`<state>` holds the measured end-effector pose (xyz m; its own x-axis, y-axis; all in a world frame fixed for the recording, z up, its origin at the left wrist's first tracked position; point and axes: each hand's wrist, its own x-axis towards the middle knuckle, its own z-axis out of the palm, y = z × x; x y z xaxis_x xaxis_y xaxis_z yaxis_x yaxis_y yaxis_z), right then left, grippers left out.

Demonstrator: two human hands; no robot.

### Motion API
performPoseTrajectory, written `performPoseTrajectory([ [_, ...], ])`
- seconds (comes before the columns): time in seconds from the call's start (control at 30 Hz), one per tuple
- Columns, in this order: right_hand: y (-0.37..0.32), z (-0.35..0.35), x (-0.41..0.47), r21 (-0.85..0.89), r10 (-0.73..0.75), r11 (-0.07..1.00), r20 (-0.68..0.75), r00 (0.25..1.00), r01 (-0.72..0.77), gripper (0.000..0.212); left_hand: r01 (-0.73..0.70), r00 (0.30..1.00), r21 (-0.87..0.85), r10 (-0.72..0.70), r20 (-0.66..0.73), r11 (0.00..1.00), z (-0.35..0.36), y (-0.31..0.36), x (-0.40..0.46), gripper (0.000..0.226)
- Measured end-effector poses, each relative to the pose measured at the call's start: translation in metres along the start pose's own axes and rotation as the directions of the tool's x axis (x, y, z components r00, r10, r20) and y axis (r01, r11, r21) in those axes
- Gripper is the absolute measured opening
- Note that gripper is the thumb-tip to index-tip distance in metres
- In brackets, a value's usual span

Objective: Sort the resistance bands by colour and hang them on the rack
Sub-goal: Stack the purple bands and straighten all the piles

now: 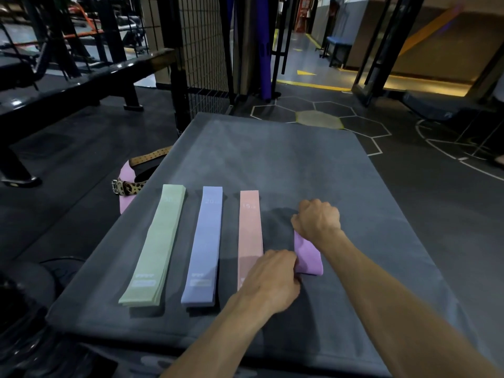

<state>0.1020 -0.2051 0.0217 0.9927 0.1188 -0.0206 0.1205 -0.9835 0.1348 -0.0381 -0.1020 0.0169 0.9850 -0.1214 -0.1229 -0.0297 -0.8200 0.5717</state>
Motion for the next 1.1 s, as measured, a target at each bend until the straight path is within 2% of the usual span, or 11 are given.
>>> performPoseTrajectory([
  [0.13,-0.004,0.001,-0.002,-0.042,-0.022,0.999,0.001,1.0,0.022,0.035,-0.037,0.999,0.001,0.037,-0.011,0.999,-0.007,-0.002,-0.004,0.014],
  [0.27,-0.004,-0.005,-0.009,-0.008,-0.024,1.0,-0.042,0.999,0.024,0.045,-0.023,0.998,0.008,0.024,-0.062,1.0,-0.035,-0.023,-0.006,0.017],
  [0.4,-0.013,-0.018,-0.027,0.099,-0.111,0.987,-0.164,0.98,0.129,0.029,0.024,0.995,0.174,-0.007,-0.098,0.985,-0.067,-0.056,-0.018,0.021],
  [0.53,-0.032,-0.021,-0.056,0.208,-0.202,0.957,-0.031,0.979,0.204,0.026,-0.084,0.996,0.272,0.088,-0.002,0.959,-0.067,-0.056,-0.044,0.017],
  [0.6,-0.04,-0.017,-0.07,0.242,-0.244,0.943,0.041,0.969,0.227,0.026,-0.158,0.987,0.327,0.154,0.038,0.932,-0.061,-0.05,-0.053,0.023],
  [0.67,-0.045,-0.014,-0.083,0.288,-0.267,0.931,0.124,0.956,0.223,0.025,-0.212,0.976,0.452,0.206,0.063,0.866,-0.054,-0.045,-0.06,0.028],
  [0.77,-0.048,-0.013,-0.091,0.318,-0.265,0.928,0.196,0.944,0.194,0.023,-0.24,0.968,0.596,0.237,0.086,0.766,-0.043,-0.044,-0.068,0.024],
  [1.0,-0.054,-0.016,-0.014,0.385,-0.211,0.906,0.052,0.976,0.175,0.022,-0.32,0.946,0.555,0.288,0.147,0.768,-0.035,-0.07,-0.061,0.027],
  [1.1,-0.068,-0.01,0.029,0.405,-0.198,0.897,0.016,0.98,0.175,0.034,-0.361,0.932,0.486,0.333,0.146,0.796,-0.037,-0.08,-0.053,0.028],
])
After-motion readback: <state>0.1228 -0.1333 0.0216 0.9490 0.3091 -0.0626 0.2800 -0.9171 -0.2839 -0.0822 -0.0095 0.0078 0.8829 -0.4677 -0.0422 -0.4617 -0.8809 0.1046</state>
